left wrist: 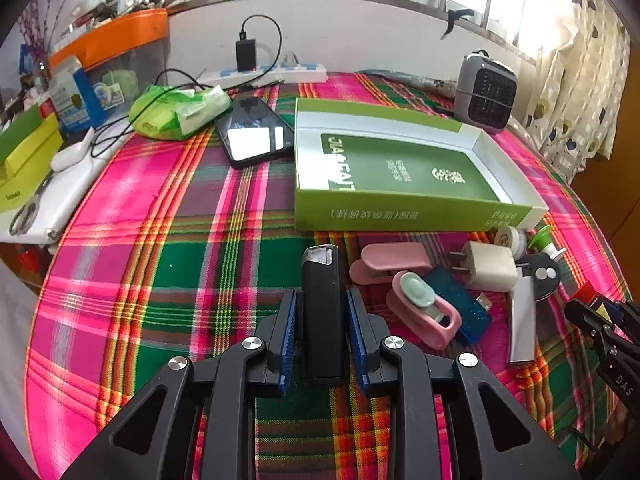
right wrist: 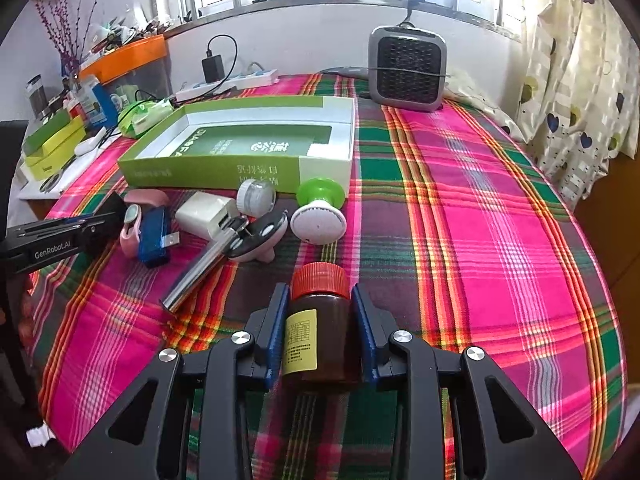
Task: Organize rigid objects
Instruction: 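Carry the flashlight and brown bottle with both tools over the green box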
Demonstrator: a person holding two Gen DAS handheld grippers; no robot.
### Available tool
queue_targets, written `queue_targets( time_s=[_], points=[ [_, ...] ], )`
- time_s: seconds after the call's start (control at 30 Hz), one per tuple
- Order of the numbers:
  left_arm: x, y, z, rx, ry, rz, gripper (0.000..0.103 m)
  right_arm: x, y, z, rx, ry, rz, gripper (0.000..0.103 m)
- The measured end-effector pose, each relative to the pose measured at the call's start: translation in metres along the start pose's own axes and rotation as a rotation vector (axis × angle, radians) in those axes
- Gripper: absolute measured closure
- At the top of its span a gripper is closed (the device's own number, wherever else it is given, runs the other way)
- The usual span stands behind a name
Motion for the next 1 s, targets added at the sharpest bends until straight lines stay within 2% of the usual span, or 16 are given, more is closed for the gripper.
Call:
queue_targets(
  time_s=[0.17, 0.53, 0.87, 1.0],
  points=[
    [0.011, 0.012, -0.002, -0.009, 0.001, 0.024, 0.08, 0.01, 0.007, -0.003, 0.009, 0.012, 0.017, 0.07],
    [0.049, 0.02, -0.002, -0.055, 0.001, 0.06, 0.08, 0.056, 0.016, -0.001, 0.036, 0.047, 0.065, 0.07],
    [0.089, 0.007, 0.006, -0.056, -0.022, 0.087, 0.08, 0.102, -0.001, -0.001, 0.065, 0.079, 0.064, 0.07],
    [0.097, -0.005, 0.008, -0.065, -0.019, 0.075, 0.08, 0.117, -0.014, 0.003, 0.049, 0.085, 0.061, 0.07]
  ],
)
Point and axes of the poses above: each gripper's, at about its wrist camera, not at the fingertips, and y roughly against the way its jaws point, z to its right, x to its top, the point moved 9 cm from there along -y, roughly the way its jaws point, and after that the axes turned 12 degrees about x, right-handed, at the moved point
